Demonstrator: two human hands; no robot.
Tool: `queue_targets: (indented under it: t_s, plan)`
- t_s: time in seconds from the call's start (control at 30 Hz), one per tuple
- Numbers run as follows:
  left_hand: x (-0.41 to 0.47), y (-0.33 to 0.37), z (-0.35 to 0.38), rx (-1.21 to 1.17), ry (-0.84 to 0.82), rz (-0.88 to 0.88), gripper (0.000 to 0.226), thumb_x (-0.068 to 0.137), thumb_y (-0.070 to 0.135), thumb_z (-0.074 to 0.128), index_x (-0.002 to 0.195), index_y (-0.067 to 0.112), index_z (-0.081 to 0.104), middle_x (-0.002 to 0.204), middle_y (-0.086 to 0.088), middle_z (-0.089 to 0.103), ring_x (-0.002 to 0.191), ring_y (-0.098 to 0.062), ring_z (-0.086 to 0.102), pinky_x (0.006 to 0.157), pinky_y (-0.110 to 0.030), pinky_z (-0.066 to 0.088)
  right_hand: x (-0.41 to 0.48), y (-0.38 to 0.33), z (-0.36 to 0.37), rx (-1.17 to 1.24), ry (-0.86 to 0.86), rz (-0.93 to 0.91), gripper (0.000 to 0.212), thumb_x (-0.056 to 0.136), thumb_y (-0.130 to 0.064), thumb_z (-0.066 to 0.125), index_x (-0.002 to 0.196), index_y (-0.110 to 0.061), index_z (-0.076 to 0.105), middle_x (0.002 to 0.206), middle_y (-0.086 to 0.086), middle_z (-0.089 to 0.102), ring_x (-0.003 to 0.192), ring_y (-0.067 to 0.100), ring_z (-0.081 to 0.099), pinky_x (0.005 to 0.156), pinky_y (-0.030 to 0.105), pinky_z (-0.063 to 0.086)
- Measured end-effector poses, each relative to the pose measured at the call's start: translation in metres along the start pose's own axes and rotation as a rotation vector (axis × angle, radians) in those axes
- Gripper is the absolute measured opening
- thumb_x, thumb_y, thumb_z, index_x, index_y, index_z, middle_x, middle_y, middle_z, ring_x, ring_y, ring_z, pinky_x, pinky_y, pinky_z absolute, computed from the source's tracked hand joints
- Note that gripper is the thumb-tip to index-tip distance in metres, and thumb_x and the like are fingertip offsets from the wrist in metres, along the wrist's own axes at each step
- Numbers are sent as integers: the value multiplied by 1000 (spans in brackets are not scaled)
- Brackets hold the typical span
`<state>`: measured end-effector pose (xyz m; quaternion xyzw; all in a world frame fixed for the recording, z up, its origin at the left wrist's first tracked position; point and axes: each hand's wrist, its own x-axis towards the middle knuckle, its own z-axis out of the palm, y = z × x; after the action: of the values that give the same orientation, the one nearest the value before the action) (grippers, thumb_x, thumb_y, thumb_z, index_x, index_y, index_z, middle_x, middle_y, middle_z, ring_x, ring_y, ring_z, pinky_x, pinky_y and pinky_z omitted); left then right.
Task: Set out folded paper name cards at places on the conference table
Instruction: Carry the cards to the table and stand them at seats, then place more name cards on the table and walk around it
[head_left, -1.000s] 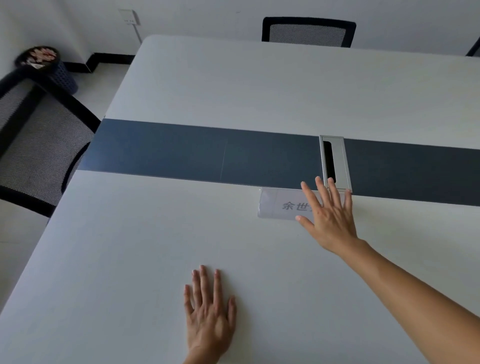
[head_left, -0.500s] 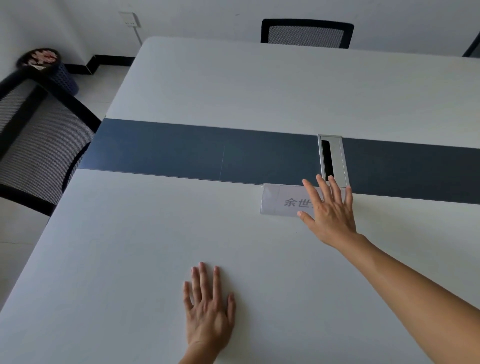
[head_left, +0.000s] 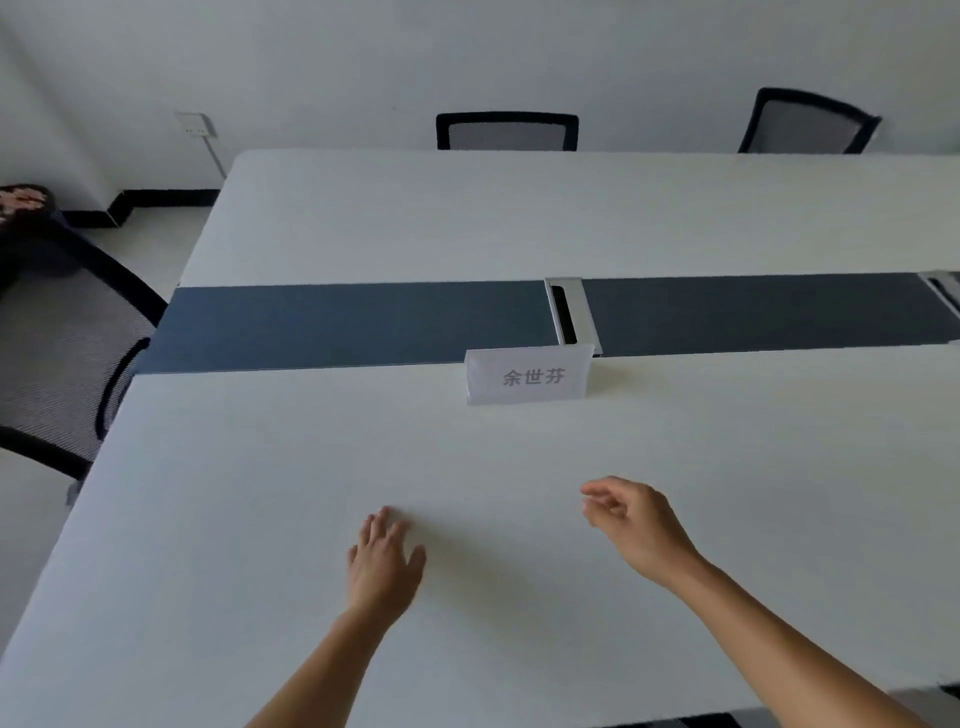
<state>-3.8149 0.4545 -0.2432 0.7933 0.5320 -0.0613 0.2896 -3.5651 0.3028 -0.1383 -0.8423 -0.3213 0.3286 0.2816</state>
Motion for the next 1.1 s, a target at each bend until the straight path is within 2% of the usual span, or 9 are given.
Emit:
queue_targets:
  t_s: [0.07, 0.1, 0.17, 0.3, 0.47, 0.53, 0.73, 0.97, 1.1]
  plan:
    - [-22, 3, -28, -220, -100, -43, 35, 89, 35, 54, 119, 18, 60, 126, -10, 62, 119, -25, 55, 97, -32, 42, -46, 17, -1, 100, 8, 84, 11, 84, -25, 67, 95, -24, 68, 94, 0, 73, 82, 12, 71, 85, 35, 54]
    - [-38, 4, -41, -325, -154, -53, 26, 89, 33, 57, 109, 18, 65, 111, -12, 69, 106, -27, 63, 89, -32, 47, -71, 24, -2, 150, 34, 124, 12, 84, -24, 67, 96, -21, 69, 91, 2, 73, 80, 13, 71, 83, 37, 55]
    - [-73, 0, -56, -464, -241, -10, 12, 89, 27, 59, 94, 18, 66, 93, -13, 72, 83, -26, 68, 73, -31, 49, -123, 34, -4, 271, 121, 196, 13, 86, -20, 65, 98, -18, 70, 90, 4, 74, 80, 15, 72, 75, 37, 53]
    - [-139, -17, -68, -591, -208, 57, 10, 90, 13, 59, 92, 8, 67, 83, -17, 71, 70, -26, 65, 55, -20, 48, -232, 50, 1, 450, 272, 315, 13, 89, -21, 62, 100, -21, 68, 92, -4, 75, 80, 10, 72, 71, 29, 53]
    - [-182, -6, -57, -571, -368, 80, 9, 89, 10, 60, 91, 5, 67, 75, -15, 68, 64, -26, 60, 58, -30, 41, -338, 82, 9, 591, 467, 426, 8, 85, -14, 67, 92, -16, 71, 83, 2, 77, 71, 12, 73, 65, 32, 46]
    - [-196, 19, -58, -554, -416, 151, 8, 90, 10, 59, 90, 7, 66, 75, -13, 67, 65, -25, 59, 58, -29, 38, -370, 92, 6, 641, 534, 443, 8, 85, -14, 67, 92, -15, 72, 83, 3, 78, 72, 15, 74, 66, 32, 48]
    - [-244, 111, -35, -504, -421, 407, 9, 91, 12, 57, 92, 13, 66, 82, -13, 70, 71, -25, 63, 62, -32, 43, -446, 131, -12, 776, 711, 428, 9, 86, -14, 65, 93, -16, 71, 84, 2, 77, 75, 15, 74, 68, 32, 51]
    - [-343, 225, 57, -411, -619, 529, 9, 90, 9, 58, 92, 10, 67, 79, -16, 69, 70, -25, 61, 62, -29, 44, -550, 228, -53, 892, 840, 504, 9, 87, -15, 65, 91, -18, 72, 84, 0, 77, 76, 16, 74, 69, 31, 50]
    - [-393, 288, 117, -265, -816, 616, 19, 87, 22, 64, 102, 11, 66, 77, -11, 66, 70, -21, 57, 61, -26, 42, -600, 291, -82, 932, 980, 598, 11, 87, -10, 63, 90, -16, 72, 80, 1, 78, 71, 16, 74, 68, 33, 50]
